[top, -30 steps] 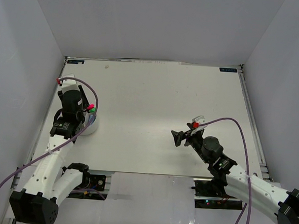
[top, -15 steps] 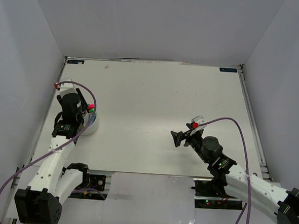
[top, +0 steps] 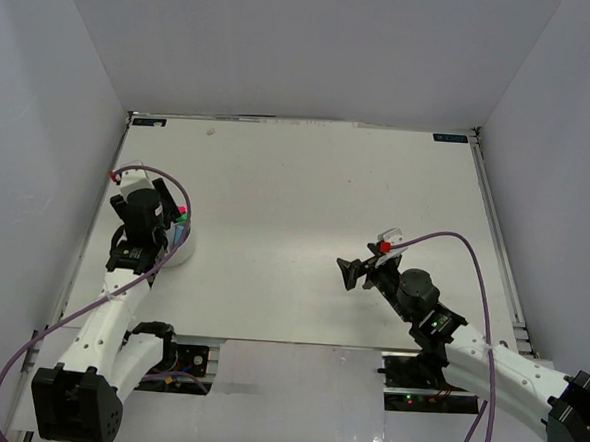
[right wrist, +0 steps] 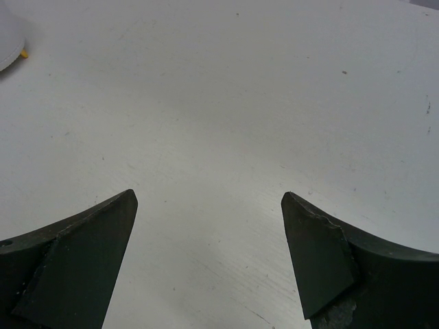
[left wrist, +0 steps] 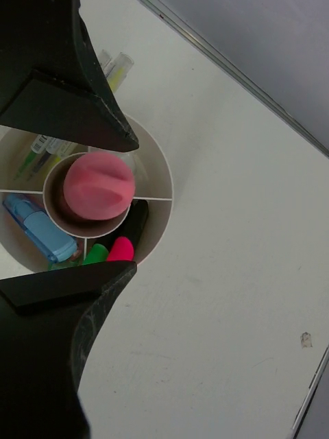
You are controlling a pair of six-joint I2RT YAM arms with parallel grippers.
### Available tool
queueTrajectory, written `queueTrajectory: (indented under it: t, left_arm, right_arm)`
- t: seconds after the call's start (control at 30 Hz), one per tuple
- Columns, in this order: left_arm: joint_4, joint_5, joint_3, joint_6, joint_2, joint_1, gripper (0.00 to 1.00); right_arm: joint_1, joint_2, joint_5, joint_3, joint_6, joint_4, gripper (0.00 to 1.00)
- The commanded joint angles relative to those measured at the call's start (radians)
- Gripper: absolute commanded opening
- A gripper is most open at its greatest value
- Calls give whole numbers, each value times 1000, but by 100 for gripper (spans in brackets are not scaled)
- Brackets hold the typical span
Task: Sort the stationery into containers
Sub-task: Place the stationery in the storage box, then reset both arms
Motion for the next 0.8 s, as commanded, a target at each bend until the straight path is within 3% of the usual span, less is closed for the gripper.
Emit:
queueTrajectory:
  t: [0.0, 0.27, 0.37, 0.53, 0.77]
  left_arm:
    - [18, 0, -8, -18, 9, 4, 75]
    - [-99, 80, 99, -30, -75, 4, 88]
    - [-190, 172, 199, -4, -129, 4, 96]
    - [-366, 311, 368, 31, -230, -14, 98]
    - [-555, 350, 509, 51, -380, -120, 98]
  right_arm:
    - [-1, -13, -1, 5, -2, 53, 92]
    - [-2, -70, 35, 57, 4, -34, 91]
    - [-1, -102, 53, 163, 5, -189, 90]
    - [-2, -171, 168, 358, 13, -501, 90]
    - [-1, -364, 202, 525, -4, -689, 90]
